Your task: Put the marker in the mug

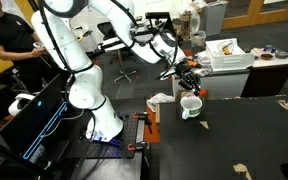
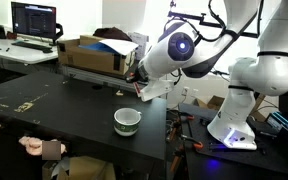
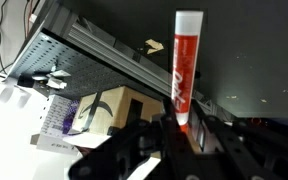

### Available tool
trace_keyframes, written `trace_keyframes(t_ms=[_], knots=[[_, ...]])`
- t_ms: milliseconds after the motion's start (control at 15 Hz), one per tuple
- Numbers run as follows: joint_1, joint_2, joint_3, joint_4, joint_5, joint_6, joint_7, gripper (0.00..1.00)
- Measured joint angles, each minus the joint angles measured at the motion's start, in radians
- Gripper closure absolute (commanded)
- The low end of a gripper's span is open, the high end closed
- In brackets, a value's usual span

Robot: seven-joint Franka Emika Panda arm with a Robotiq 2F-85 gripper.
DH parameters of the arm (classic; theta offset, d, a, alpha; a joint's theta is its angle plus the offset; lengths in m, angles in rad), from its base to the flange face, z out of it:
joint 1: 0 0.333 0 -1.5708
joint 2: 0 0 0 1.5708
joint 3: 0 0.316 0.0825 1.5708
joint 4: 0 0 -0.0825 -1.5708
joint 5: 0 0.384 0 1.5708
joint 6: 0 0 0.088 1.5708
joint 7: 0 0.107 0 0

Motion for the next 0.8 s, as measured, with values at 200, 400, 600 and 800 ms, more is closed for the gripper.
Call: trace_keyframes(t_ms=[200,400,600,800], knots=[[0.007,0.069,0.000,0.049,-0.020,0.001,0.000,0.95],[0.015,0.118,0.000,0.087,-0.041,0.006,0.000,0.95],[0.017,0.157,-0.003,0.116,-0.070,0.014,0.000,0.95],[0.017,0.197,-0.007,0.139,-0.074,0.032,-0.002,0.95]])
